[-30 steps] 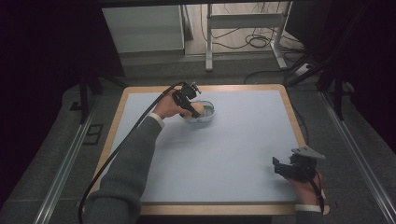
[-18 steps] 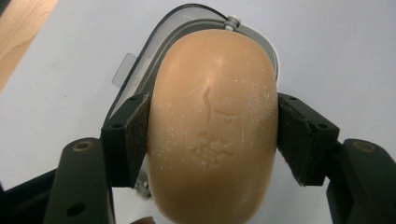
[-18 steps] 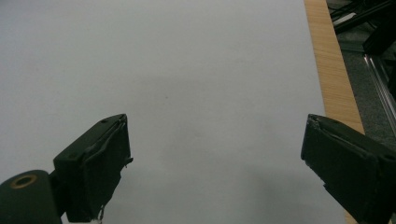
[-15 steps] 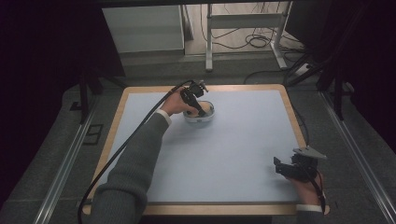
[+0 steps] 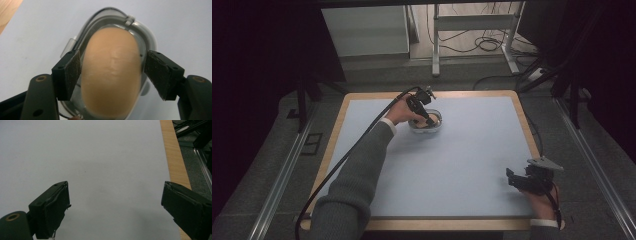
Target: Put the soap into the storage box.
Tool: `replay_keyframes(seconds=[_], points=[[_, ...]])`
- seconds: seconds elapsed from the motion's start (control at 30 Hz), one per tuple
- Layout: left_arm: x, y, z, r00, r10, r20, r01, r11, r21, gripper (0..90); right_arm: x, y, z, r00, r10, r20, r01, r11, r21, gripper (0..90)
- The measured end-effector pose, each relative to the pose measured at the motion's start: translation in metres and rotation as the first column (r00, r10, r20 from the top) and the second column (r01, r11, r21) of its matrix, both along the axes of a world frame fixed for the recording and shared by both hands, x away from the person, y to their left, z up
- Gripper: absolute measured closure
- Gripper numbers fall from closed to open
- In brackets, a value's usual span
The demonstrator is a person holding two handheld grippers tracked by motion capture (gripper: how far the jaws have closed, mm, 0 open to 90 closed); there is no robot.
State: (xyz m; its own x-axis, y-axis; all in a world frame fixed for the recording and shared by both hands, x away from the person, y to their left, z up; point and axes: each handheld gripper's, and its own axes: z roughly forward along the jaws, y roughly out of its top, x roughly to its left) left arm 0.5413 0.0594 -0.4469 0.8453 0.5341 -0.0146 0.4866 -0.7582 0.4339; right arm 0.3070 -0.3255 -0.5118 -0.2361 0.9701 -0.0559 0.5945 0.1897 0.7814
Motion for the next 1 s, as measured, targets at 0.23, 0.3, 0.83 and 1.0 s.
replay_keyframes(seconds=[0.23, 0.3, 0.83, 1.0], points=[[-0.012, 0.004, 0.014, 0.9997, -0.004, 0.025, 0.005, 0.9995, -0.03, 26.8, -0.001, 0.001, 0.0, 1.0, 0.002, 0.004, -0.002, 1.0, -0.001, 8.0], [-0.017, 0.007, 0.017, 0.9995, -0.004, 0.031, 0.005, 0.9993, -0.037, 26.9, -0.001, 0.001, 0.0, 1.0, 0.0, 0.002, 0.0, 1.0, 0.0, 8.0], [-0.075, 0.045, 0.022, 0.9958, 0.019, 0.089, -0.008, 0.9926, -0.121, 24.9, -0.001, 0.005, 0.0, 1.0, 0.009, 0.0, -0.009, 1.0, -0.005, 8.0], [-0.093, 0.06, 0.017, 0.9943, 0.049, 0.095, -0.034, 0.9877, -0.152, 24.5, -0.001, 0.005, 0.001, 1.0, 0.008, 0.002, -0.008, 1.0, -0.006, 8.0]])
